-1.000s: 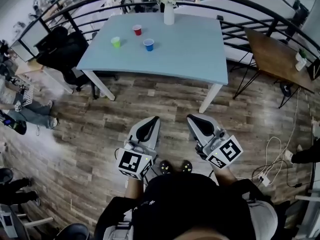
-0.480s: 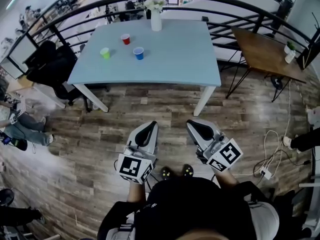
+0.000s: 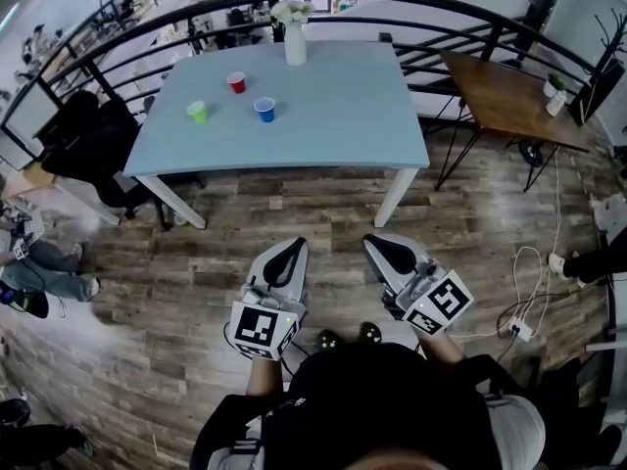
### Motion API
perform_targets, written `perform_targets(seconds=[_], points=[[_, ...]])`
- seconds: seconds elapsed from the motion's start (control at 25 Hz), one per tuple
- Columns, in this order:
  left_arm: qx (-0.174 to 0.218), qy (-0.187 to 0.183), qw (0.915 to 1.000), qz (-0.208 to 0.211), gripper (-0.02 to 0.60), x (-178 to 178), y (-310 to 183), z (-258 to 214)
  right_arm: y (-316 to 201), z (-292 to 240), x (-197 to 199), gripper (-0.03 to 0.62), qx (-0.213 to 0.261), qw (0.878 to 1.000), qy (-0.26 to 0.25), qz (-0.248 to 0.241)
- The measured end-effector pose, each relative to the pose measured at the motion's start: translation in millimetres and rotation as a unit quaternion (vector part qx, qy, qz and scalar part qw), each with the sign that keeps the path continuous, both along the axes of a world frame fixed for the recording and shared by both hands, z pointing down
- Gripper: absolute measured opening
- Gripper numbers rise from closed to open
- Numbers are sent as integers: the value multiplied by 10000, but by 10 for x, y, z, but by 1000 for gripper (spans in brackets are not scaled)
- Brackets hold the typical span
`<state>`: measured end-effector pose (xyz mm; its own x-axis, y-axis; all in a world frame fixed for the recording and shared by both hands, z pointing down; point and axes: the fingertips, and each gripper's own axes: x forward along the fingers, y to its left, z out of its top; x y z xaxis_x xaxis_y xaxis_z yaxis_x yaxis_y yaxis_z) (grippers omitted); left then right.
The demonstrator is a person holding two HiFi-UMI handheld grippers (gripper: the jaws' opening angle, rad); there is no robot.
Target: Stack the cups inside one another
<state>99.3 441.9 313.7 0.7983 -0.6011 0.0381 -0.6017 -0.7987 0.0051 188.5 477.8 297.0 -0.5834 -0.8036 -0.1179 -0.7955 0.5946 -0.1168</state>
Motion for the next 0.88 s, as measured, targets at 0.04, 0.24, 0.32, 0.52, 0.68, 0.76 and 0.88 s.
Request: perform_targets(seconds=[0.04, 0.24, 0.32, 0.52, 0.68, 0.76, 0.88], points=[[10, -7, 10000, 5, -8, -35, -11, -3, -13, 4, -24, 5, 4, 10000, 24, 25], [-1, 4, 10000, -51, -8, -218, -64, -12, -72, 14, -145, 5, -34, 10000, 18, 69], [-55, 38, 10000, -57, -8, -247, -59, 3, -51, 17, -164, 5, -71, 9999, 21, 85], [-44, 146, 9998, -117, -8, -257, -80, -1, -31, -1, -137, 5, -53, 9999, 39, 111], [2, 150, 9998, -160, -8, -200, -45, 2, 34, 6, -54, 5, -3, 9999, 24, 151], [-22, 143, 9998, -122, -8, -152, -40, 5, 26, 28, -8, 5, -26, 9999, 5, 156], [-18, 136, 9998, -146, -8, -124, -54, -15, -19, 43, 9, 3, -25, 10000, -70, 62]])
